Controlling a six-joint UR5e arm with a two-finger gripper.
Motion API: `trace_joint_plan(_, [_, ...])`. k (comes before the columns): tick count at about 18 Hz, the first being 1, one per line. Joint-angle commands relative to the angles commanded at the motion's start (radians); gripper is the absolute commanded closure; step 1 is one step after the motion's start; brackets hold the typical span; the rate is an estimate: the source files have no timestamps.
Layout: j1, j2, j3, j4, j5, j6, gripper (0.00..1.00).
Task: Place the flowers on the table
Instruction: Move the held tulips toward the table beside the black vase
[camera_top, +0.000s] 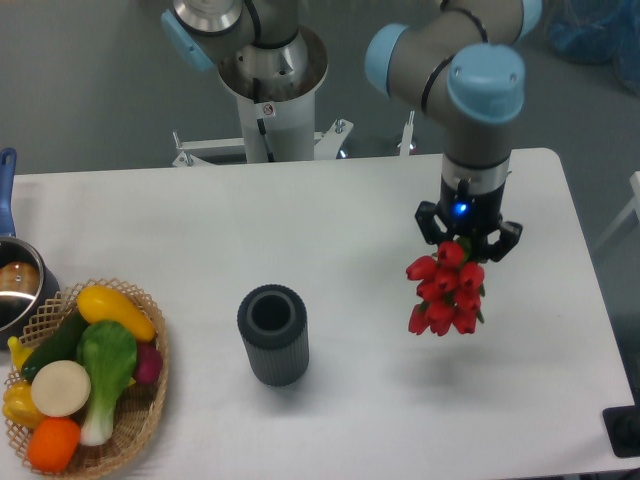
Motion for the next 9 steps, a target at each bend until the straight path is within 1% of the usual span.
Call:
trace_joint_plan(3, [-0.021, -0.060, 0.037, 0.000, 0.000, -0.003, 0.60])
trace_joint_plan(7, [-0.031, -0.097, 0.040, 0.008, -0.011, -0.002, 0.60])
trace_joint_plan(9, [-0.031, -0.106, 0.040, 0.008, -0.014, 0.000, 0.60])
